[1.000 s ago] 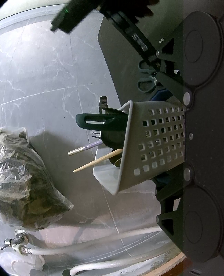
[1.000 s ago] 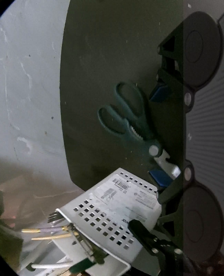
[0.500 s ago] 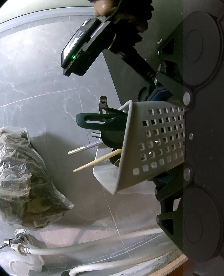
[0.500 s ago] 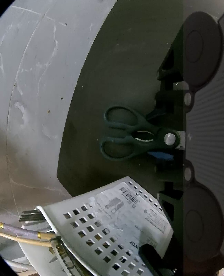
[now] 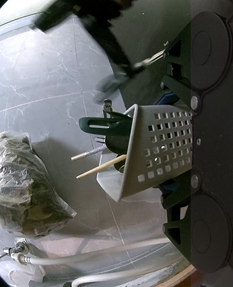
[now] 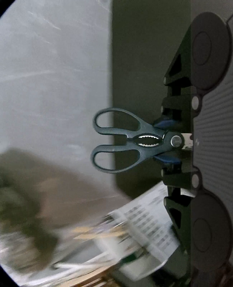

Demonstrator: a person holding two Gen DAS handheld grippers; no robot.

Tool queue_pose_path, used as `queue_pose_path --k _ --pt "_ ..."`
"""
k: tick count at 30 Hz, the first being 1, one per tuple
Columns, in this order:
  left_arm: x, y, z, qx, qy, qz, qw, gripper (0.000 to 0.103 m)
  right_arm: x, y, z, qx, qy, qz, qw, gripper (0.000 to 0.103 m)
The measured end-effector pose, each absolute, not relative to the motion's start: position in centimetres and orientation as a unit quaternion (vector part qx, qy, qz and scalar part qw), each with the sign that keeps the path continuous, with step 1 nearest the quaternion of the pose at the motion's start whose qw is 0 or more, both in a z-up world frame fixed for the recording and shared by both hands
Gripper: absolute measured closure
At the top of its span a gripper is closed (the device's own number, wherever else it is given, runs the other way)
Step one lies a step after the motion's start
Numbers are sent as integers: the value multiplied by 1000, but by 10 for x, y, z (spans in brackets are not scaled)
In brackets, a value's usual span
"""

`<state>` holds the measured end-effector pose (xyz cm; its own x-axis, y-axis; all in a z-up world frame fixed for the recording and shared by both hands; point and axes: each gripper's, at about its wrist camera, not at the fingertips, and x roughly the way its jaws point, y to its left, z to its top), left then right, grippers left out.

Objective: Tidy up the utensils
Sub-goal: 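Carry the scissors over the basket and drop them in with the right tool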

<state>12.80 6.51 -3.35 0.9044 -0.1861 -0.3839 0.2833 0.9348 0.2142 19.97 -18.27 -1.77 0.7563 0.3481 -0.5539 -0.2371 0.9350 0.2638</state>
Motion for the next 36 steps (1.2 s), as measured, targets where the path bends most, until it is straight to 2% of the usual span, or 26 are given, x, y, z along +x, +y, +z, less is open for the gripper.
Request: queue_pose_path --k 1,3,7,13,16,17,18,20,22,23,29,34,36 --pt "128 65 -34 135 181 -122 966 22 191 -185 -6 93 284 160 941 67" --pt "128 65 -34 136 181 -124 966 22 176 -186 15 94 233 178 951 100" --pt "129 65 -34 137 179 -125 966 22 160 -175 58 69 151 206 964 100" --pt "128 65 -34 139 180 -127 966 22 174 -167 46 73 169 193 964 100" --pt "128 65 -34 139 179 -127 966 22 175 -169 26 71 201 179 960 96" --pt "128 65 -34 139 179 -127 966 22 176 -172 19 66 214 176 959 81" --pt "128 65 -34 140 179 -127 965 22 178 -173 12 56 229 173 956 59" --pt "128 64 -34 140 180 -127 965 22 186 -176 -3 35 258 175 950 46" --pt "129 64 -34 141 180 -127 965 22 199 -175 -17 4 288 179 941 42" --pt "129 64 -34 141 181 -127 965 22 205 -175 -22 -7 298 183 937 35" --pt "130 63 -34 142 183 -125 965 22 273 -160 -50 -93 351 246 899 30" --pt "130 61 -33 142 187 -118 965 22 323 -129 -61 -185 374 322 850 30" --pt "131 59 -33 141 189 -113 965 22 335 -117 -65 -216 391 353 822 33"
